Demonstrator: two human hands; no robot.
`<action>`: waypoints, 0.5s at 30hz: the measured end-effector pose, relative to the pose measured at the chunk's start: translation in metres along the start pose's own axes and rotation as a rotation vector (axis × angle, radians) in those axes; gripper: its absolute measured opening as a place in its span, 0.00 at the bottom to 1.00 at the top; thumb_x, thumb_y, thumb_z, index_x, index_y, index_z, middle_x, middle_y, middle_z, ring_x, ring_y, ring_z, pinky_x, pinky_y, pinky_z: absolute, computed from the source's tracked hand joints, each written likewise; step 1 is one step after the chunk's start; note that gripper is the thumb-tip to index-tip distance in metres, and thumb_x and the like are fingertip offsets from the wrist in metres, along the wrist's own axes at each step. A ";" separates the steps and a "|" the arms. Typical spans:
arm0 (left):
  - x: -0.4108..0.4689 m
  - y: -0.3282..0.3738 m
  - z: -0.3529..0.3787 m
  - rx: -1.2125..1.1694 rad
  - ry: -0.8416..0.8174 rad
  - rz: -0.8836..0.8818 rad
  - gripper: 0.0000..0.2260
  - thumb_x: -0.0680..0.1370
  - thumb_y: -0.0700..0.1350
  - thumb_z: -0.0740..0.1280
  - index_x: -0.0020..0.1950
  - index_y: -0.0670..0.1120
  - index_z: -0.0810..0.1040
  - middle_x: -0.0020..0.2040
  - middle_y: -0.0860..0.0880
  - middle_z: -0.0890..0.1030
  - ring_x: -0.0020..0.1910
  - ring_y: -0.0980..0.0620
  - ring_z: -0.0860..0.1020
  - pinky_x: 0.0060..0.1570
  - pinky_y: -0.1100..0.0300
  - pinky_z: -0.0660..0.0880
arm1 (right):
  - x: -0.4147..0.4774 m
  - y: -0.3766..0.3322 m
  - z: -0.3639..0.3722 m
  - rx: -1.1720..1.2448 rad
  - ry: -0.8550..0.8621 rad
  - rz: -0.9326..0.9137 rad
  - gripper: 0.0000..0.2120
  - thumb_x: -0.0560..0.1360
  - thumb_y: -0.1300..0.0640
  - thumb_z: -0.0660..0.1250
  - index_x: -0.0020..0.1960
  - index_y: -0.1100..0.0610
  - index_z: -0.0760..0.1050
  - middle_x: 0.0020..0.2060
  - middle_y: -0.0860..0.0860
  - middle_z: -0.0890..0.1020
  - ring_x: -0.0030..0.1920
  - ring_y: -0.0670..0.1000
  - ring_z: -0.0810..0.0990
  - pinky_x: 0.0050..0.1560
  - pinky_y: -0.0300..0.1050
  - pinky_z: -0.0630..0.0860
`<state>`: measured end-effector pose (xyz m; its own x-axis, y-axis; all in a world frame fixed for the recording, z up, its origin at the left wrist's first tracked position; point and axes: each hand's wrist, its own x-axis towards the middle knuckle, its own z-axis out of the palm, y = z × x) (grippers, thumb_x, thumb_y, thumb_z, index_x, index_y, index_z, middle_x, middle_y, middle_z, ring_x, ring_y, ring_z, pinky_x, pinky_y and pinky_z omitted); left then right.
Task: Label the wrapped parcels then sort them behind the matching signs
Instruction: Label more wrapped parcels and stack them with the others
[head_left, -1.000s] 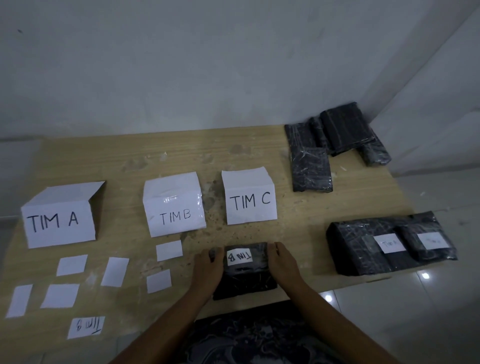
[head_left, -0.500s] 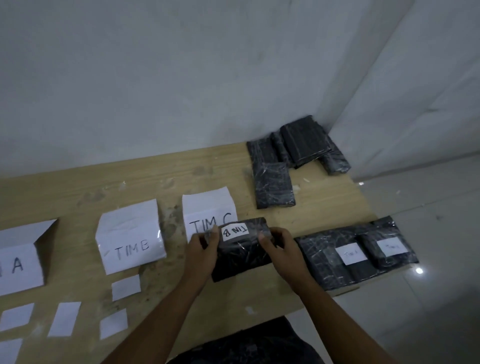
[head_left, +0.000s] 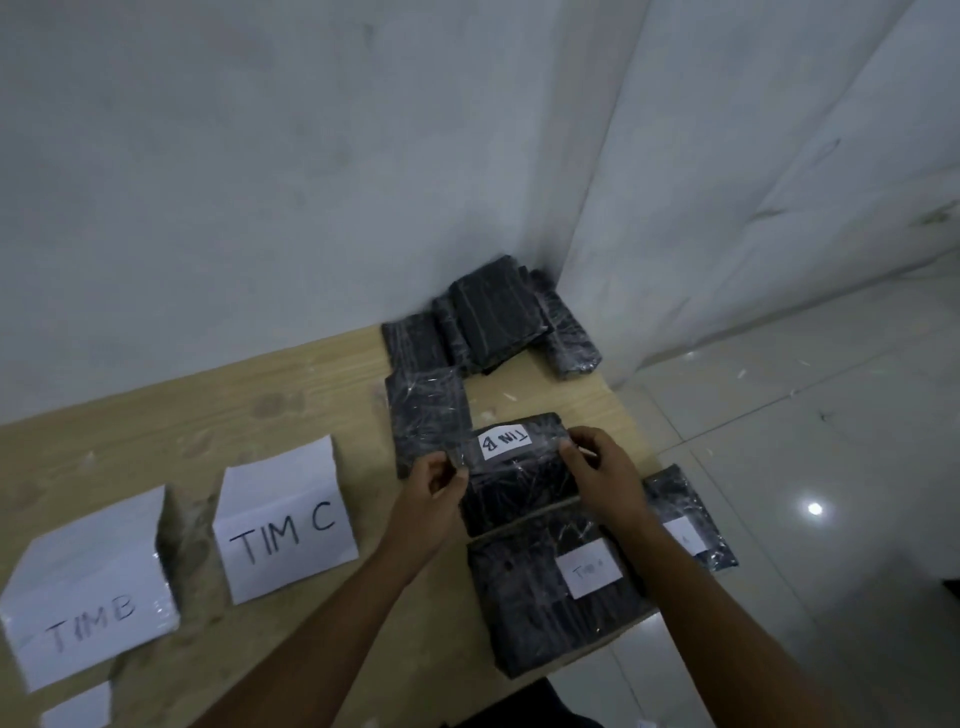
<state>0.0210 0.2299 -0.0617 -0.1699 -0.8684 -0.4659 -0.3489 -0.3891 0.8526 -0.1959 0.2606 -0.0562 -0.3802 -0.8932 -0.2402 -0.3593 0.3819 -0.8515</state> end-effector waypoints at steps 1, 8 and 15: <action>0.007 0.006 0.013 0.035 -0.021 0.004 0.11 0.80 0.49 0.63 0.62 0.50 0.70 0.57 0.53 0.76 0.56 0.54 0.75 0.58 0.56 0.71 | 0.011 0.006 -0.010 -0.054 0.004 -0.014 0.16 0.79 0.49 0.63 0.63 0.56 0.73 0.55 0.50 0.79 0.55 0.47 0.77 0.51 0.41 0.73; 0.051 0.027 0.070 0.165 -0.030 -0.032 0.19 0.80 0.49 0.62 0.70 0.45 0.68 0.53 0.51 0.75 0.52 0.52 0.74 0.48 0.60 0.69 | 0.068 0.029 -0.054 -0.224 -0.052 0.011 0.16 0.79 0.52 0.63 0.63 0.59 0.73 0.59 0.55 0.80 0.54 0.51 0.79 0.45 0.38 0.72; 0.069 0.040 0.116 0.118 -0.074 -0.074 0.23 0.80 0.48 0.64 0.73 0.45 0.63 0.57 0.50 0.72 0.55 0.53 0.73 0.53 0.61 0.69 | 0.103 0.055 -0.081 -0.304 -0.034 0.073 0.16 0.80 0.53 0.62 0.64 0.61 0.73 0.60 0.56 0.79 0.56 0.54 0.80 0.33 0.29 0.67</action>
<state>-0.1112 0.1900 -0.0871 -0.2057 -0.8117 -0.5467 -0.4682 -0.4089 0.7833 -0.3238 0.2091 -0.0899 -0.3878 -0.8661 -0.3156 -0.5720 0.4945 -0.6544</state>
